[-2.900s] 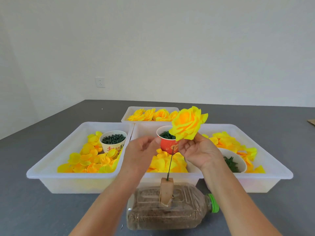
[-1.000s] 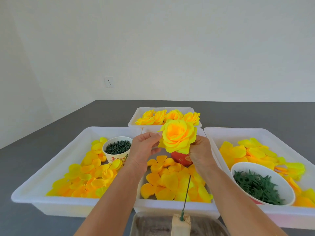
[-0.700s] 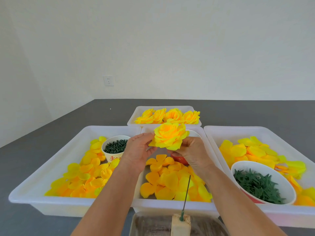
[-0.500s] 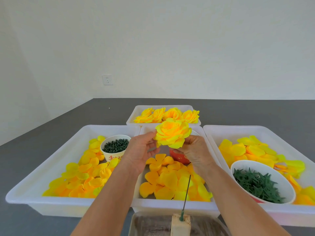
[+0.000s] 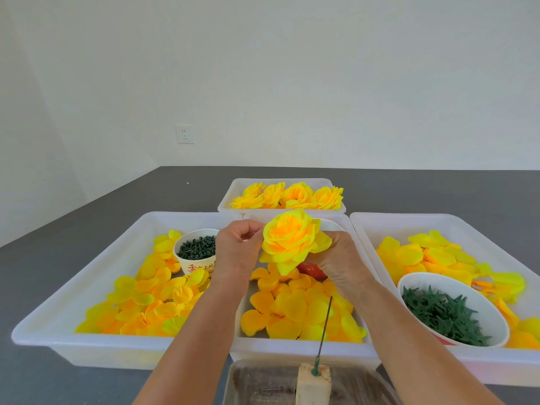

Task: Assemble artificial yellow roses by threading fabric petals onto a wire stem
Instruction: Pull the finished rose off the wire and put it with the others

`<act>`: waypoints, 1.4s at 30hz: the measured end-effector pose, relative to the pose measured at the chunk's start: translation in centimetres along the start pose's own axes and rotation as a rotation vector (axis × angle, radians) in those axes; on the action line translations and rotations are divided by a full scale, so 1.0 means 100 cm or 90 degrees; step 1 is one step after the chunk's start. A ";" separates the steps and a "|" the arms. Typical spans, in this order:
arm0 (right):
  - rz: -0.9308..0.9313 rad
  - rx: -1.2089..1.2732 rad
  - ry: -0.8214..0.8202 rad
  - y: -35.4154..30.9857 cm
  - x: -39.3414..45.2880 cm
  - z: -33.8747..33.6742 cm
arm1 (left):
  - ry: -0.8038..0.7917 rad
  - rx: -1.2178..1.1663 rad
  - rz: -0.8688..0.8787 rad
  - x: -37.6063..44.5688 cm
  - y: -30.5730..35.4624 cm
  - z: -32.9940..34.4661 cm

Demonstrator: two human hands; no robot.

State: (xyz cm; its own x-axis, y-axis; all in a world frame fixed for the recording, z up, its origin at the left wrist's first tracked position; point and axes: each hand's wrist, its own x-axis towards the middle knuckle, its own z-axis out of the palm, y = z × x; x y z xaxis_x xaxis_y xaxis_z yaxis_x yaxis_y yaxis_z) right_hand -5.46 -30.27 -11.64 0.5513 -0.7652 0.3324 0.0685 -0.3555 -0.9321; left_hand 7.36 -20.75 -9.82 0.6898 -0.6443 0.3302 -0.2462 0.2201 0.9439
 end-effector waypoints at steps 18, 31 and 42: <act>0.032 -0.060 -0.033 0.001 -0.001 -0.002 | -0.045 -0.099 -0.246 0.000 0.003 -0.003; -0.001 -0.053 -0.084 0.000 -0.005 -0.003 | -0.070 -0.226 -0.202 0.000 0.008 -0.006; 0.037 -0.043 -0.107 -0.002 -0.007 -0.004 | -0.044 -0.183 -0.103 0.000 0.006 -0.007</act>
State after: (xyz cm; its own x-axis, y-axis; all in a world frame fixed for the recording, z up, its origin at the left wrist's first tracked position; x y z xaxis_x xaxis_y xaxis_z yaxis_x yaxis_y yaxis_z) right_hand -6.20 -29.89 -11.58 0.6843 -0.6869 0.2450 -0.0194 -0.3530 -0.9354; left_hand 7.67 -20.15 -9.28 0.6544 -0.7333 0.1843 0.0711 0.3023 0.9506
